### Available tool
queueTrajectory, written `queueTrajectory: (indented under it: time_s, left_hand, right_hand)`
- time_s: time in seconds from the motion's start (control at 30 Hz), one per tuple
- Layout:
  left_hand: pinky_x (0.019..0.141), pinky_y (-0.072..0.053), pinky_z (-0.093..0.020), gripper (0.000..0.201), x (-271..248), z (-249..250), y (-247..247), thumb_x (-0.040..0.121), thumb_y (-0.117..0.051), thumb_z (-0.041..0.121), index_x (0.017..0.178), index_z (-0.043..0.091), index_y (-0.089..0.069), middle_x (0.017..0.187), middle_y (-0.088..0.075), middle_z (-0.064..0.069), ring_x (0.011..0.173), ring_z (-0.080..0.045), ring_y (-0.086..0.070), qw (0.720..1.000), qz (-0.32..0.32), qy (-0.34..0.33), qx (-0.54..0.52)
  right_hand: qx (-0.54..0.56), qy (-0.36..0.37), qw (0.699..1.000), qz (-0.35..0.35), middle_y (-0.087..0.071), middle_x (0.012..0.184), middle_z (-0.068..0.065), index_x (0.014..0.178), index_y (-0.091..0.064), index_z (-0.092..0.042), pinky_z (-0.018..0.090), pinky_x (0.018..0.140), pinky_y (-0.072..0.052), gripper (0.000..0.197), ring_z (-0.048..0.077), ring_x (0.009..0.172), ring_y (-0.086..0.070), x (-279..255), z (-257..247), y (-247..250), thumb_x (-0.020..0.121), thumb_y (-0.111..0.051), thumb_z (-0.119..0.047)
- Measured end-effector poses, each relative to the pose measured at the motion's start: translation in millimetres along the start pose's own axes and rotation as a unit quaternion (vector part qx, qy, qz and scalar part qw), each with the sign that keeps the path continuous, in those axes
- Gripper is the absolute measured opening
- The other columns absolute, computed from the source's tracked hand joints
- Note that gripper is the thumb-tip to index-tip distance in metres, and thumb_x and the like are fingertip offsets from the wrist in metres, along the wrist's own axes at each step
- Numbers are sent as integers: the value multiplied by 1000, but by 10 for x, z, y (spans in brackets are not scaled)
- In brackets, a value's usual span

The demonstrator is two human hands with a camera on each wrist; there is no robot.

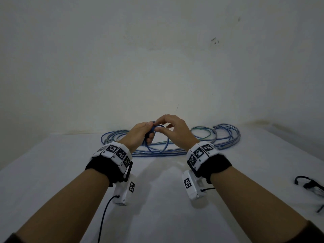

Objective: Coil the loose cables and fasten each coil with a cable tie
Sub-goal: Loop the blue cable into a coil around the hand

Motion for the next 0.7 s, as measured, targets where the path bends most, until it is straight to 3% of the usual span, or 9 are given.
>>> queueTrajectory:
  time_s: [0.17,0.27,0.33,0.43,0.6,0.7]
  left_hand:
    - [49,-36,-22,36,-4,-12,-69,102,-28,30,83,10,-51,58,-46,1,51,-13,-39,1000,-21,14,-11]
    - [54,-37,-25,38,1,6,-119,102,-29,28,78,14,-55,57,-43,1,50,-12,-40,1000,-29,8,0]
    - [58,-37,-27,39,11,-2,-147,102,-29,28,78,10,-53,57,-43,0,49,-11,-41,999,-31,12,1]
    - [59,-40,-27,43,23,-20,-160,101,-32,33,77,7,-55,55,-46,1,48,-13,-44,999,-29,30,-6]
    - [56,-45,-25,44,46,40,-208,100,-35,36,80,6,-59,55,-44,3,49,-10,-43,1000,-2,17,18]
    - [53,-44,-22,45,98,79,-260,100,-34,34,81,5,-62,56,-42,3,47,-8,-42,998,17,-10,52]
  right_hand:
    - [82,-79,993,-37,-54,120,4,95,-60,-14,33,93,-43,7,14,116,-50,-46,75,-34,88,-61,-11]
    - [178,-78,979,-63,-59,105,19,92,-53,-11,33,92,-48,11,25,100,-60,-60,43,-65,91,-52,0]
    - [191,-91,975,-64,-57,96,17,90,-52,-13,37,89,-48,15,23,88,-61,-73,60,-43,91,-50,2]
    - [185,-109,975,-51,-56,93,11,88,-53,-17,38,88,-49,19,21,85,-59,-94,94,12,91,-51,1]
    - [201,-129,971,-29,-57,88,8,88,-54,-17,35,85,-49,20,17,81,-58,-116,141,94,92,-49,2]
    - [186,-133,973,-35,-58,85,8,90,-52,-19,25,80,-48,23,15,80,-58,-139,171,166,93,-45,3]
Point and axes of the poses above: each hand's wrist, its own x-axis towards the middle knuckle, its own y-axis out of the back of the hand, z = x × y, the point moved 6 cm from there along x, towards the middle knuckle
